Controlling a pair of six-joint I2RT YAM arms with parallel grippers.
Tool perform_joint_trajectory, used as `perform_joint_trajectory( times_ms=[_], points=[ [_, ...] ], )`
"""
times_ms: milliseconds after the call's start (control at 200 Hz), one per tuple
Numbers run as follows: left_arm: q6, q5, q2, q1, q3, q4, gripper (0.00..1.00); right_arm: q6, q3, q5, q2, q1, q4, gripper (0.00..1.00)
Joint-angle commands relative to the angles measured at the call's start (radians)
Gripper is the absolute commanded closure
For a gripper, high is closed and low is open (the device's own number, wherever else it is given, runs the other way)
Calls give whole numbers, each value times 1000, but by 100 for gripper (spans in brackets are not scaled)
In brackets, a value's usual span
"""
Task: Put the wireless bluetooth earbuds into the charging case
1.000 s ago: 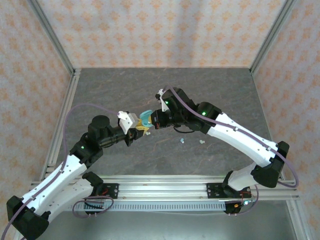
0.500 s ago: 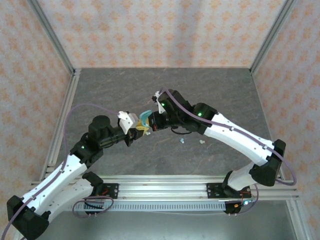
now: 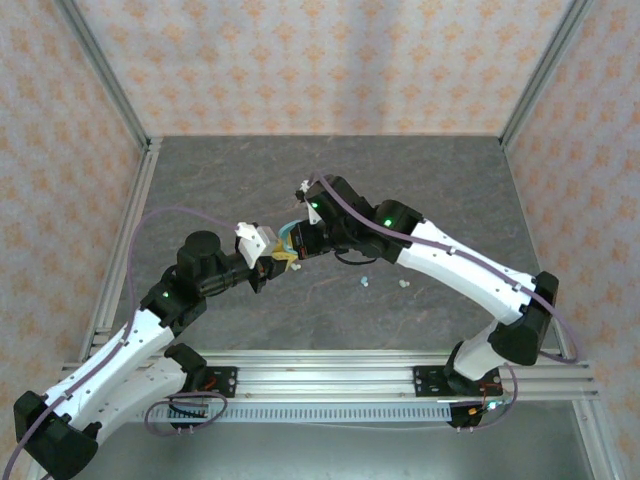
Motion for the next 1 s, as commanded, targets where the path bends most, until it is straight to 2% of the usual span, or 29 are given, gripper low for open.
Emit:
perform_joint_trajectory(
  times_ms=[0,225,670,996],
  points=[
    [-3,0,-13,-12,-2,60,87,-32,30,37,17,17,-74,95],
    [-1,-2,-10,-12,-1,62,87,-34,33,34,6,19,-89,80],
    [6,-5,-9,-12,0,54,87,-21,41,2,0,19,-44,67],
    [-3,-5,-12,-13,-8,61,87,-19,30,51,-72,19,-36,65]
  ],
)
